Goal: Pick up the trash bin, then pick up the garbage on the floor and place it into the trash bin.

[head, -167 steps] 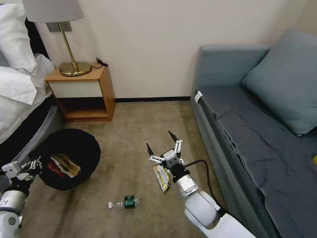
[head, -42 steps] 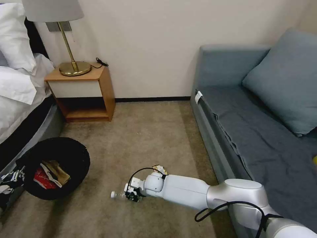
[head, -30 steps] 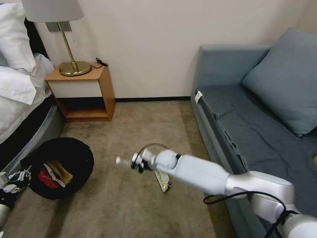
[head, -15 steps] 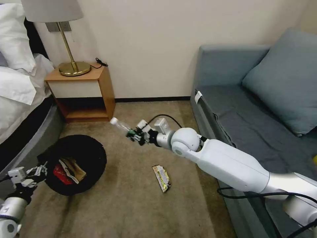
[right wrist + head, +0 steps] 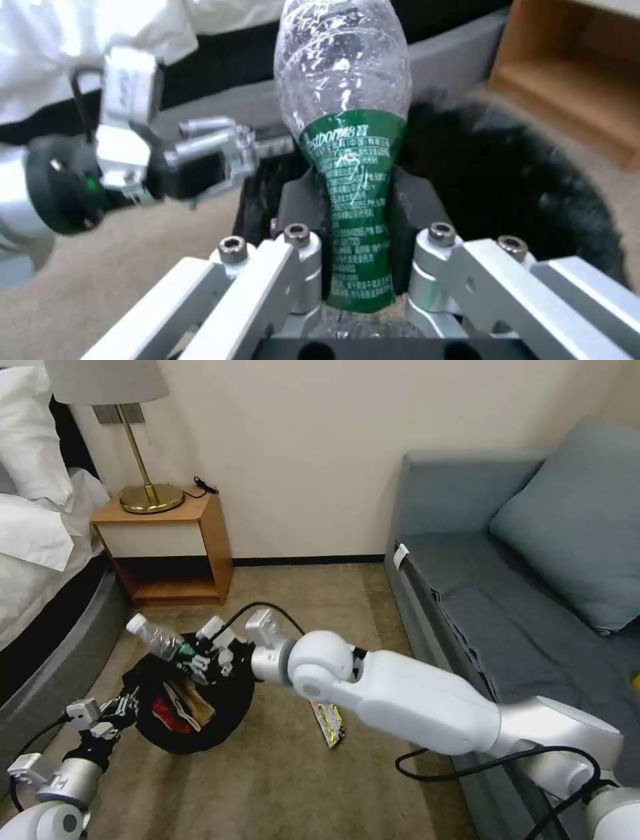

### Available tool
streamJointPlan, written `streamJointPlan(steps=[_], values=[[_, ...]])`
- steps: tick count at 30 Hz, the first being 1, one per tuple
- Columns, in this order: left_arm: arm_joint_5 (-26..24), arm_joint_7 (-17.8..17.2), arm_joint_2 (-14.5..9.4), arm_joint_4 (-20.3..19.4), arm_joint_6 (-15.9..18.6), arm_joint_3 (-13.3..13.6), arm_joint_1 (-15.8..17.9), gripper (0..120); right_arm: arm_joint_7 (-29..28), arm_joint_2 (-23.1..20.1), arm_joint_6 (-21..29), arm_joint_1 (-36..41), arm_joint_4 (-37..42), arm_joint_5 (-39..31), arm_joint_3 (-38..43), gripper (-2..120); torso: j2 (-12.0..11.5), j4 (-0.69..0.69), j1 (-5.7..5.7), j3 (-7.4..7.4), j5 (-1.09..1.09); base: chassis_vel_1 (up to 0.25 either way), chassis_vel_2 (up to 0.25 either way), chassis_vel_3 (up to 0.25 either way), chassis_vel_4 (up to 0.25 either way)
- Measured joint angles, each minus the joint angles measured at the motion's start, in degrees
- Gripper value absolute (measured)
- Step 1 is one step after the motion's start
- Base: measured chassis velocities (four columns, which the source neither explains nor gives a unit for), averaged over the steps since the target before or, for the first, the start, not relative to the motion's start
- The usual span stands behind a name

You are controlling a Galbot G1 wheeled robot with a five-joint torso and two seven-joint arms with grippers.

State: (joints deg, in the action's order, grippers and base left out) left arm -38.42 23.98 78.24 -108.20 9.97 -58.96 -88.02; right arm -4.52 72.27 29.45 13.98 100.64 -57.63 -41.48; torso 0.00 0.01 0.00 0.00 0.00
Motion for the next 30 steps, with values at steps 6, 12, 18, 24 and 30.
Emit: streamJointPlan(steps=[6, 12, 18, 24, 30], values=[[-0.53, 0.09, -0.19, -0.24, 0.0, -0.18, -0.6, 4, 0.01, 0.24, -0.12, 2.51, -1.26, 1.84, -0.86, 14, 0.0, -0.01, 0.0, 0.0, 0.0, 0.0, 0.0, 0.0, 0.0], [-1.15, 0.18, -0.06, -0.33, -0.08, -0.19, -0.93, 4, 0.04, 1.14, -0.11, 6.09, -2.88, 4.34, -1.25, 14, 0.0, 0.0, 0.0, 0.0, 0.0, 0.0, 0.0, 0.0, 0.0], [-1.53, 0.21, 0.23, -0.74, -0.08, -0.09, -1.18, 4, 0.06, 1.41, -0.07, 6.47, -3.71, 5.24, -1.8, 14, 0.0, 0.0, 0.0, 0.0, 0.0, 0.0, 0.0, 0.0, 0.0], [-1.71, 0.3, 0.77, -0.87, -0.11, 0.1, -1.56, 4, -0.2, 1.55, 0.03, 6.11, -4.25, 5.59, -1.81, 22, 0.0, 0.0, 0.0, 0.0, 0.0, 0.0, 0.0, 0.0, 0.0], [-1.74, 0.3, 1.18, -0.91, -0.19, 0.26, -1.63, 4, -0.43, 1.44, 0.19, 5.88, -4.08, 6.01, -2.21, 46, 0.0, 0.0, 0.0, 0.0, 0.0, 0.0, 0.0, 0.0, 0.0]])
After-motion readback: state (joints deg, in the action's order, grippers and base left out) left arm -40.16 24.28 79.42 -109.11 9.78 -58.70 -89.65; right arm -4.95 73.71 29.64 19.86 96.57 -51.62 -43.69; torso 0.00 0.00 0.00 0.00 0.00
